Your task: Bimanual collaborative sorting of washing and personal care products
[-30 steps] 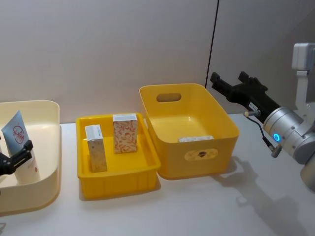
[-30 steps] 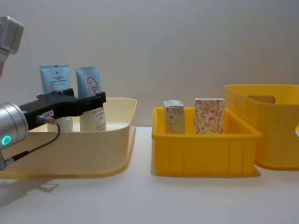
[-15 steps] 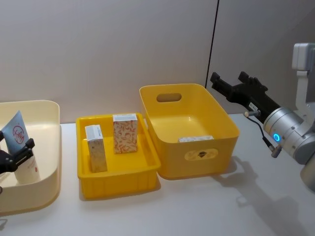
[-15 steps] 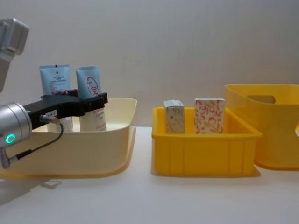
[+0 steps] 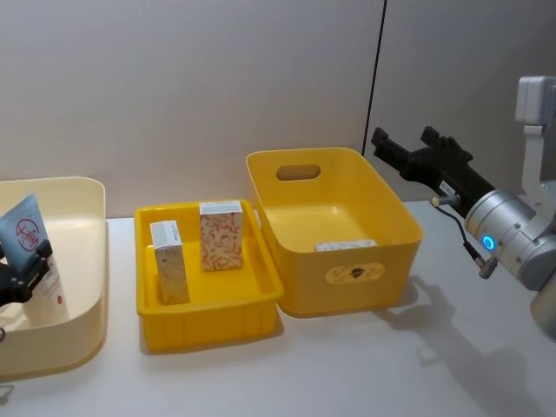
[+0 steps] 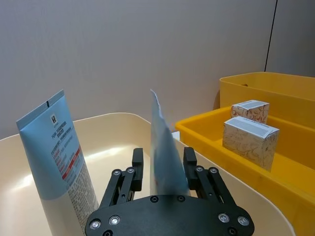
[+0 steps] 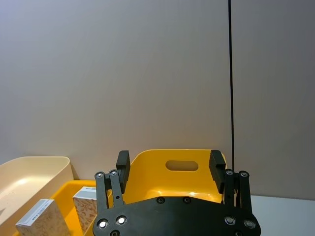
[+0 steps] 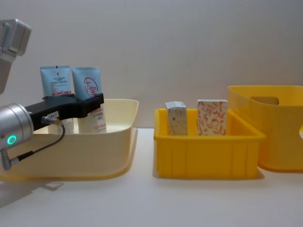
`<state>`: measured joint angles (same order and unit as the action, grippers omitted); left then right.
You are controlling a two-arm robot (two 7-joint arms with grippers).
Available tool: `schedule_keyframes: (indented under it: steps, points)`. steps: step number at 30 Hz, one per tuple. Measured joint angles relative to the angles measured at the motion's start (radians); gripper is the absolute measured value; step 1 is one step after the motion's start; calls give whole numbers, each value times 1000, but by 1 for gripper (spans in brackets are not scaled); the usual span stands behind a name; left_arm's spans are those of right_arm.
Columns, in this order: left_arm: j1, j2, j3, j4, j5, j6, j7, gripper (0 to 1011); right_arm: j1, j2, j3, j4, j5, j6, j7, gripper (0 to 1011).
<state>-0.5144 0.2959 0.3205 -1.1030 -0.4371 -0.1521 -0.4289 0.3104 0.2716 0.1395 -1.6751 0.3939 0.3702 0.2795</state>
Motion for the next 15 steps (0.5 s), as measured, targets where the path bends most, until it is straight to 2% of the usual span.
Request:
schedule_keyframes:
  steps: [7, 15]
  points:
    - [-2, -1, 0, 3, 1, 0, -1, 311, 0, 0, 0, 0, 0, 0, 0, 1001]
    - [-3, -1, 0, 5, 1, 0, -2, 255, 0, 0, 0, 0, 0, 0, 0, 1001]
